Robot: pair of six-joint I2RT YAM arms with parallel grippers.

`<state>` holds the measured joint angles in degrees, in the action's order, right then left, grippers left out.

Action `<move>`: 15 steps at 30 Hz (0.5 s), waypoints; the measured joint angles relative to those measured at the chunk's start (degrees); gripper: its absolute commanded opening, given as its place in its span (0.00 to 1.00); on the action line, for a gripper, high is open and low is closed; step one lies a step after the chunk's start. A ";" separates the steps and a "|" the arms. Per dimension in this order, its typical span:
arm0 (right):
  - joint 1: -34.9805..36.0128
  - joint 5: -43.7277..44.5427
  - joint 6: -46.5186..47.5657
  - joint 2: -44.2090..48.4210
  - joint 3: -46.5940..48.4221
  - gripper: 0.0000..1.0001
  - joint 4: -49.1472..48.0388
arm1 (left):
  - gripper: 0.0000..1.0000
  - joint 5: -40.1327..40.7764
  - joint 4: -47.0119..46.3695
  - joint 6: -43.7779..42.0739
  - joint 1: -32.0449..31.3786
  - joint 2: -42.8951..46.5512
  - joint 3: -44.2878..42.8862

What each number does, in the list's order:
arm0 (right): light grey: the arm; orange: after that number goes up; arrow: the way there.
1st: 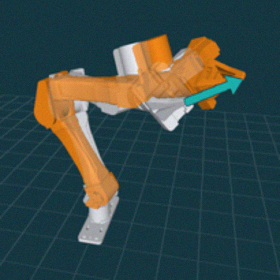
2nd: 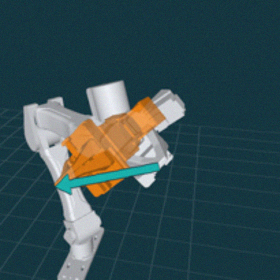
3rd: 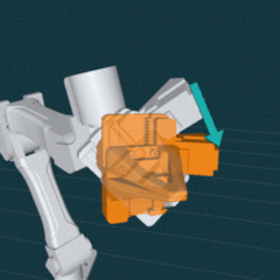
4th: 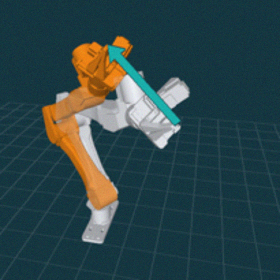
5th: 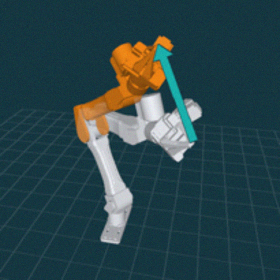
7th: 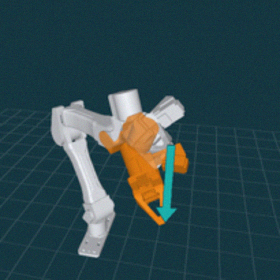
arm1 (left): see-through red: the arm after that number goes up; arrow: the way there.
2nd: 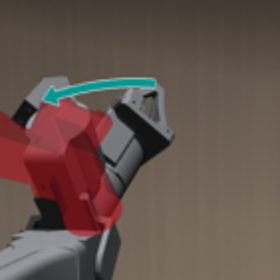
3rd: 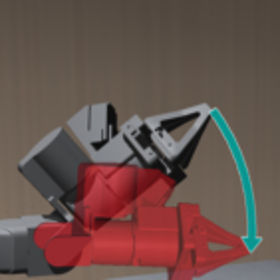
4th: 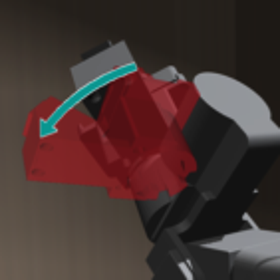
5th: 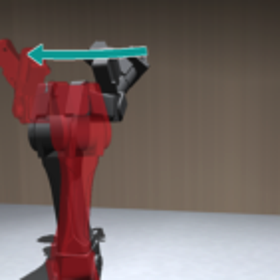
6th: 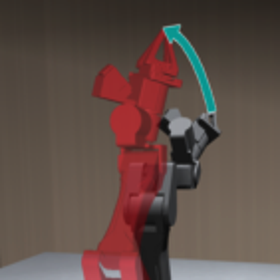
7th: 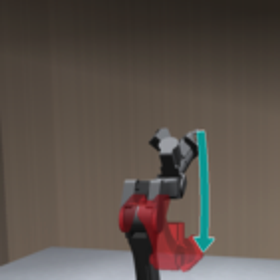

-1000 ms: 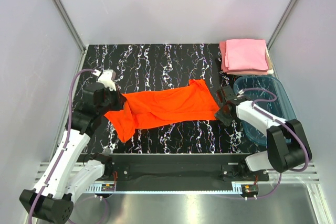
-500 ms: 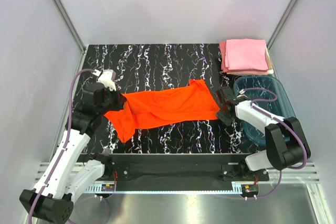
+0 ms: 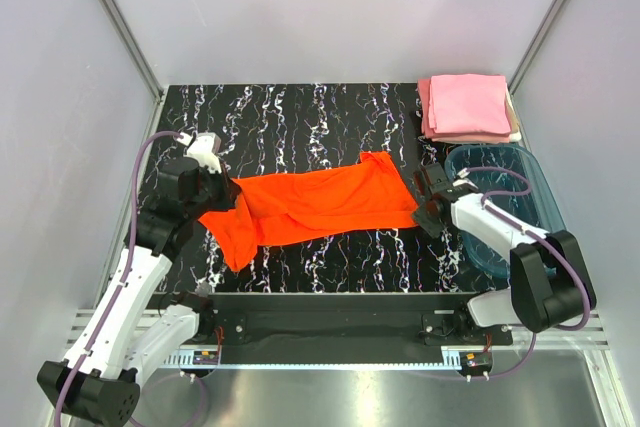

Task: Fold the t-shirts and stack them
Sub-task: Flatten the tshirt out

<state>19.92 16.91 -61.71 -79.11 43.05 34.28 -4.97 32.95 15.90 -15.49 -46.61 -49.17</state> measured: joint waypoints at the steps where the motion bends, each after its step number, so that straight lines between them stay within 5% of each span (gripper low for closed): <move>1: 0.00 0.02 -0.07 0.28 0.00 0.41 0.02 | 0.00 -0.04 0.00 0.00 -0.02 0.00 0.00; 15: 0.00 1.51 -0.28 -3.17 0.28 0.42 -0.35 | 0.00 -0.39 0.00 0.00 -0.02 -0.09 0.00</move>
<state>19.92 18.41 -62.00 -82.28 43.33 33.93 -5.37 32.95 15.90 -15.51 -46.70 -49.17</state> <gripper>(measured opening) 0.423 0.012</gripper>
